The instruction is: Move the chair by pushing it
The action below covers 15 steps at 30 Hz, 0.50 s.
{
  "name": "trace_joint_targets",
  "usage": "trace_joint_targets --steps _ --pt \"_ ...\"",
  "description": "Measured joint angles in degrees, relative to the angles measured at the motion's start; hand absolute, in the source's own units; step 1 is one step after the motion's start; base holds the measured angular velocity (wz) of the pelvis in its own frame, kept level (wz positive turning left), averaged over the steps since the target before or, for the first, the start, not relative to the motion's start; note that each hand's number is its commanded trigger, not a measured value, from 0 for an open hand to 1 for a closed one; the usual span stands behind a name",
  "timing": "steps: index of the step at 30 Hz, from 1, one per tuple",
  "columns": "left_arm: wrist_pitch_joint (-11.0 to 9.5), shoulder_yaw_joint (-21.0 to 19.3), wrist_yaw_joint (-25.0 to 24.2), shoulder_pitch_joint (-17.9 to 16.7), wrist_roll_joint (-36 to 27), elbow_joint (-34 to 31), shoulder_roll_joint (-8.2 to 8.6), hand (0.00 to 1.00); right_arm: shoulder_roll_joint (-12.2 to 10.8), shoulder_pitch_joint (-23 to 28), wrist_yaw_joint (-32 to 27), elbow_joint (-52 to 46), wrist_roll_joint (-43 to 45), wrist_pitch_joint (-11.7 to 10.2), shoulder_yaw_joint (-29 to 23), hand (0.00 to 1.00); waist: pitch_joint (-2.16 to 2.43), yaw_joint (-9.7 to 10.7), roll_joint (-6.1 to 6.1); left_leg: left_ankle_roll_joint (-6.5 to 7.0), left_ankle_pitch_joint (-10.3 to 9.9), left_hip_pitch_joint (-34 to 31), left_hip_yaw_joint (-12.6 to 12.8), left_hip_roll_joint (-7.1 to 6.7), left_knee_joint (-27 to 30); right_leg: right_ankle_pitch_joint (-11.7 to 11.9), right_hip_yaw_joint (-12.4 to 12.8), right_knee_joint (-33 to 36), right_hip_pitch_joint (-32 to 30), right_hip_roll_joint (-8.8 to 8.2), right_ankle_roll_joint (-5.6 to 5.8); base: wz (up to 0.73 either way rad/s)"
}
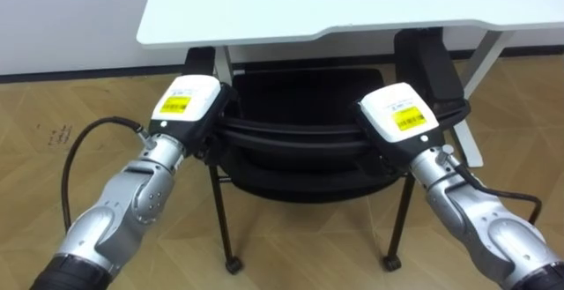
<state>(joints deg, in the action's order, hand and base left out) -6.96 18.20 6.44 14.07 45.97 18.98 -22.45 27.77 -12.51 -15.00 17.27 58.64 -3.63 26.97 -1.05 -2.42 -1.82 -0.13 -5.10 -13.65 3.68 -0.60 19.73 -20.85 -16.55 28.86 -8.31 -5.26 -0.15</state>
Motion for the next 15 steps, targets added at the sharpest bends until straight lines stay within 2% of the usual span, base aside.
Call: trace_joint_targets --steps 1,2,3,4,7,11,15 --pt "0.0 0.0 -0.2 -0.1 0.0 0.0 0.0 1.0 0.0 0.0 0.1 0.0 -0.1 0.1 0.1 1.0 0.0 0.0 0.01 0.21 -0.4 0.4 0.5 -0.08 0.0 -0.1 0.1 0.2 0.3 -0.2 0.38 -0.16" --pt "0.0 0.0 -0.5 -0.2 0.0 0.0 -0.02 1.0 0.1 0.0 0.2 0.0 -0.2 0.5 0.6 1.0 0.0 -0.4 0.02 0.35 -1.3 1.2 1.7 -0.07 0.0 0.0 0.1 1.4 0.5 -0.79 1.73 -0.32" --pt "-0.1 0.0 -0.5 -0.4 0.0 0.0 -0.18 1.0 0.1 0.0 0.2 0.0 -0.3 0.7 1.0 1.0 -0.01 -1.2 0.03 0.36 -2.6 2.0 2.6 -0.05 0.1 -0.1 0.0 2.2 0.5 -1.11 2.17 -0.37" --pt "-0.1 0.0 -0.5 -0.4 0.0 0.1 -0.23 1.0 0.0 0.0 0.2 0.0 -0.3 0.8 1.1 1.0 0.0 -1.5 0.04 0.39 -3.0 2.2 2.7 -0.06 0.2 -0.1 -0.2 2.3 0.6 -1.26 2.13 -0.32" --pt "0.0 -0.1 -0.3 0.1 0.0 0.1 -0.38 1.0 -0.5 -0.1 -0.5 0.0 -0.2 1.4 1.1 1.0 -0.02 -2.4 0.0 1.03 -3.5 2.4 4.3 0.01 0.1 0.9 -0.7 1.6 0.5 -1.67 0.54 -0.24" --pt "0.3 -0.2 -0.2 1.3 0.5 -0.1 -0.51 1.0 -0.9 -0.6 -0.9 0.0 -0.3 2.4 1.0 1.0 -0.09 -2.3 0.25 1.68 -3.9 1.2 4.1 0.43 0.3 3.0 -1.2 -3.4 1.4 -0.54 -1.73 -0.07" --pt "0.8 -0.2 -0.2 1.5 1.1 -1.0 -0.9 1.0 -0.8 -0.6 -1.1 0.0 -0.4 2.4 0.9 1.0 -0.14 -1.4 0.53 2.17 -4.1 0.8 3.8 0.86 -0.2 4.8 -1.6 -6.5 2.3 0.41 -1.51 0.03"
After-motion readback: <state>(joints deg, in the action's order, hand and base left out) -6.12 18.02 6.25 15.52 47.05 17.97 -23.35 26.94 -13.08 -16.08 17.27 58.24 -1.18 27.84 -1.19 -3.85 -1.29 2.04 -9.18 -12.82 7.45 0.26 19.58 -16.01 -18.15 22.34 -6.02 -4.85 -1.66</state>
